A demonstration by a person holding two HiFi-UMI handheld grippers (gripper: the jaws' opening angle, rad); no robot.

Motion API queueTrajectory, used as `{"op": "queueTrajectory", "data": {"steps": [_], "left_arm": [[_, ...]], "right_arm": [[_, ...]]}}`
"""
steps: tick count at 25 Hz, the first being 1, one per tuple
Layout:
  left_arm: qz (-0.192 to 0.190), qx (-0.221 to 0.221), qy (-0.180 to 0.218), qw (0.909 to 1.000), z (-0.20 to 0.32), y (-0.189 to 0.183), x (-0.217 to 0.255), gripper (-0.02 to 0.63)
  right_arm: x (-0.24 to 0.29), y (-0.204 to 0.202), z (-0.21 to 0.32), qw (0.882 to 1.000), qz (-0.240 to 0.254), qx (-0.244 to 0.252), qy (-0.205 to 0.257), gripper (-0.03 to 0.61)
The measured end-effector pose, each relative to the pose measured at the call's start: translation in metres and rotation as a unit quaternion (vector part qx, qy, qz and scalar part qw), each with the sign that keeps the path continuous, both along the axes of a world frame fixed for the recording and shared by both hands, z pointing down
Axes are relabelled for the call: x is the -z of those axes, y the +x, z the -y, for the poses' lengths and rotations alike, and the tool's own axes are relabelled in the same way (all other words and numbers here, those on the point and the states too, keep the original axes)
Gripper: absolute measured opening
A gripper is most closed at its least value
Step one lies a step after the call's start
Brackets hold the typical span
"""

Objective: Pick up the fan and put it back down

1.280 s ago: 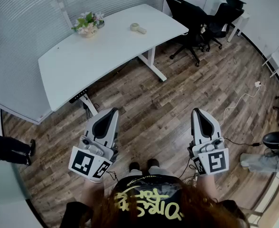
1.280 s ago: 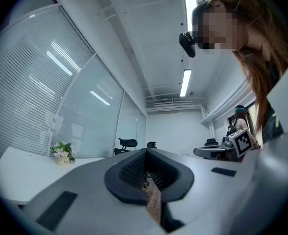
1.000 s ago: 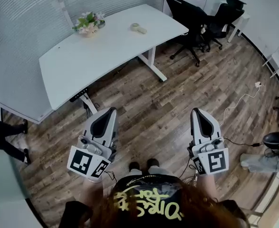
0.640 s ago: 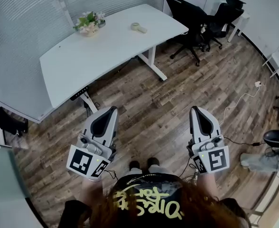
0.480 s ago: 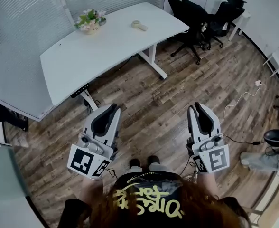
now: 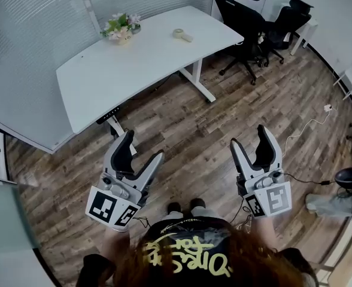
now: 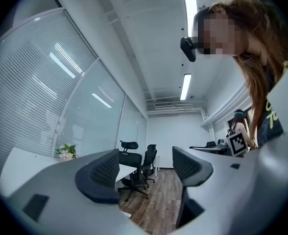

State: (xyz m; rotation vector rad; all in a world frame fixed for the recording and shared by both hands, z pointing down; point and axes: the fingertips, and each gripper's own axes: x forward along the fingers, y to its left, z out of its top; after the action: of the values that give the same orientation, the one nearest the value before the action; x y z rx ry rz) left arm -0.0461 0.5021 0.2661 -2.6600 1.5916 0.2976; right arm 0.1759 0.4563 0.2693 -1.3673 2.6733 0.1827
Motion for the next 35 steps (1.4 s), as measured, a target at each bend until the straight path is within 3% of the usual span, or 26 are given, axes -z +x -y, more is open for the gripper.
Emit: {"op": "queueTrajectory", "data": {"steps": [11,17,22,35], "left_arm": [[0.0,-0.005,-0.008,1.0,-0.007,-0.054,-0.016,0.362],[-0.002,-0.038,-0.012,0.9992,0.001,-0.051,-0.028,0.362],[-0.002,-0.041,-0.02,0.9989,0.015,-0.044,-0.037,0.36],[0.022,-0.008,-0.007,0.9997,0.127,-0.025,-0.021,0.36]], "right_arm": [[-0.014,-0.044,-0.016,0.999,-0.034,-0.03,-0.007,0.305],[-0.027,-0.056,-0.02,0.997,-0.063,-0.043,-0.008,0.305],[-0.027,-0.045,-0.007,0.997,-0.049,-0.056,-0.01,0.305],[-0.034,-0.048,0.128,0.999,-0.049,0.004,-0.008,0.305]]}}
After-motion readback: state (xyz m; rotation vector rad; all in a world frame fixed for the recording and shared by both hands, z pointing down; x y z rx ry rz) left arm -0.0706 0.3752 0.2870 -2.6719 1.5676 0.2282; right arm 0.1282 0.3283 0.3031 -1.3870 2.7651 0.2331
